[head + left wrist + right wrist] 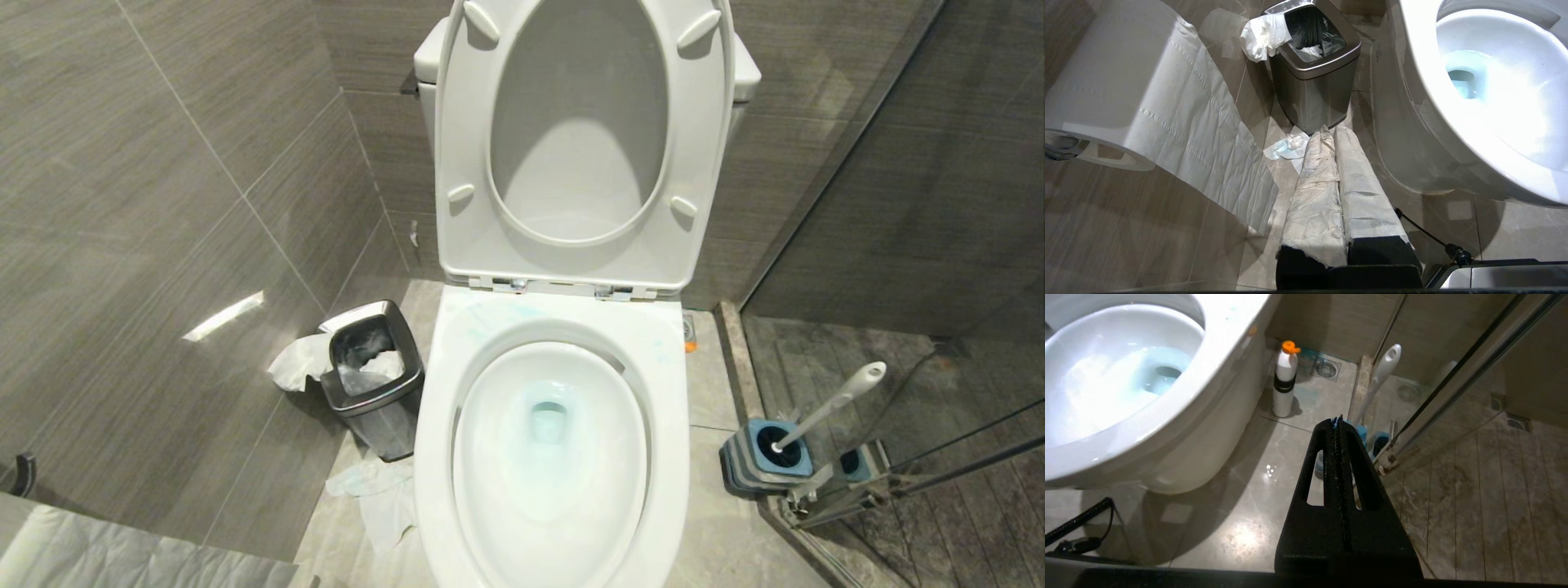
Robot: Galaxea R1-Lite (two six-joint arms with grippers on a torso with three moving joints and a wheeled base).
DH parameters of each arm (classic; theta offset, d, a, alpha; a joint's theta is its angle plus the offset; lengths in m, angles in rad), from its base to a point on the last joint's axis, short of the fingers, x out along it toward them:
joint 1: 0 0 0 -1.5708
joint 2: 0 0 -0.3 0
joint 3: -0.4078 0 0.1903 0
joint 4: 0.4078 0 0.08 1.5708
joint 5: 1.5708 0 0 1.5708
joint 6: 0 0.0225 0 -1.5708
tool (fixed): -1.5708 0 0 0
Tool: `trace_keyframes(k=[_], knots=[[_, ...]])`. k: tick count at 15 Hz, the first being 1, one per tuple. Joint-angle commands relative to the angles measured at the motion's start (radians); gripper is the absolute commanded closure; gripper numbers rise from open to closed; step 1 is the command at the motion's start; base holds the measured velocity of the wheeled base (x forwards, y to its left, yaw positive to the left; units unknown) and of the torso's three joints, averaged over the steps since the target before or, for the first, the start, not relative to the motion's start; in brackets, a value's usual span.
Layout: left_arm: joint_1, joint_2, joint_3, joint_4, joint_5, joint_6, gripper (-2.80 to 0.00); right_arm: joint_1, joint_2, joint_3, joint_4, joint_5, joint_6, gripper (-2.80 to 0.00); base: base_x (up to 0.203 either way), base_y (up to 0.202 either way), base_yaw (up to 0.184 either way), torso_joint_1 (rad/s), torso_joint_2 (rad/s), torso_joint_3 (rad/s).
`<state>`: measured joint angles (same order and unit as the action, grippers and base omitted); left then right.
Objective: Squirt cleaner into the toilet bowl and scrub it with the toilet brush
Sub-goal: Flush the toilet
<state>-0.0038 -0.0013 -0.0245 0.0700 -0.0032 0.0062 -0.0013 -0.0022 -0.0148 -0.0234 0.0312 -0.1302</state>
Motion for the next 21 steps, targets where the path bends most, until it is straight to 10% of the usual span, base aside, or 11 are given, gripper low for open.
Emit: trace_keyframes(k=[1, 21], knots=[[-0.001, 0.001, 0.000, 0.001, 0.000, 0.000, 0.00, 0.001, 0.002, 0.010, -0.019, 0.001, -0.002, 0.00, 0.000, 0.000, 0.000, 0.000, 0.00, 0.000], [-0.001, 0.001, -0.003, 0.002, 0.000, 0.007, 0.00, 0.001, 0.002, -0.004, 0.065, -0.009, 0.127, 0.00, 0.000, 0.000, 0.000, 0.000, 0.00, 0.000]])
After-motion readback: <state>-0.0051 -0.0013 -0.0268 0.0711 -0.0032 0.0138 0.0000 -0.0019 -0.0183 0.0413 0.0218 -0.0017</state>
